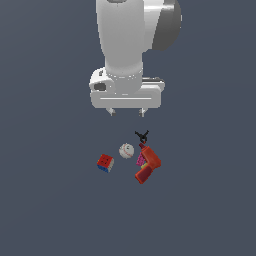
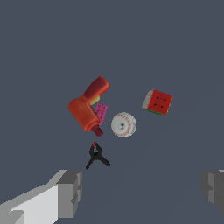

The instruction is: Pick up a designated object from a clutter of objects.

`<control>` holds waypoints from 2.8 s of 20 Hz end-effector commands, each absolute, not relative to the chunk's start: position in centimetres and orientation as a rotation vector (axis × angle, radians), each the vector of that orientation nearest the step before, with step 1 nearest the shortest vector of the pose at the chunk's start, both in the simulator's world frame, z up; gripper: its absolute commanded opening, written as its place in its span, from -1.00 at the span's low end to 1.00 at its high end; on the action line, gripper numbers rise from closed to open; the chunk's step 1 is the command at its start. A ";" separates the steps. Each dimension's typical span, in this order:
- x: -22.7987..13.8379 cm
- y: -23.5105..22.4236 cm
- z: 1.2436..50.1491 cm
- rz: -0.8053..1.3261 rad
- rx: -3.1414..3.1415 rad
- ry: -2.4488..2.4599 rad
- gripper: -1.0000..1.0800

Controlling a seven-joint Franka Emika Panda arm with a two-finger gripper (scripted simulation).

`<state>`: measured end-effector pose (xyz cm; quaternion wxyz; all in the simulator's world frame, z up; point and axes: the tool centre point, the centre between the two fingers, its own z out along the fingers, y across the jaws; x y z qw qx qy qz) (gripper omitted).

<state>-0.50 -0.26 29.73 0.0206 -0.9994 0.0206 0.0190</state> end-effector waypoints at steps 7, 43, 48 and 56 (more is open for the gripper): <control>-0.5 0.1 29.5 0.062 -3.100 0.019 0.92; 5.3 -8.8 11.3 0.010 -3.085 0.534 0.92; 5.4 -10.0 9.1 0.002 -3.082 0.597 0.92; 5.4 -10.3 8.3 0.003 -3.081 0.613 0.92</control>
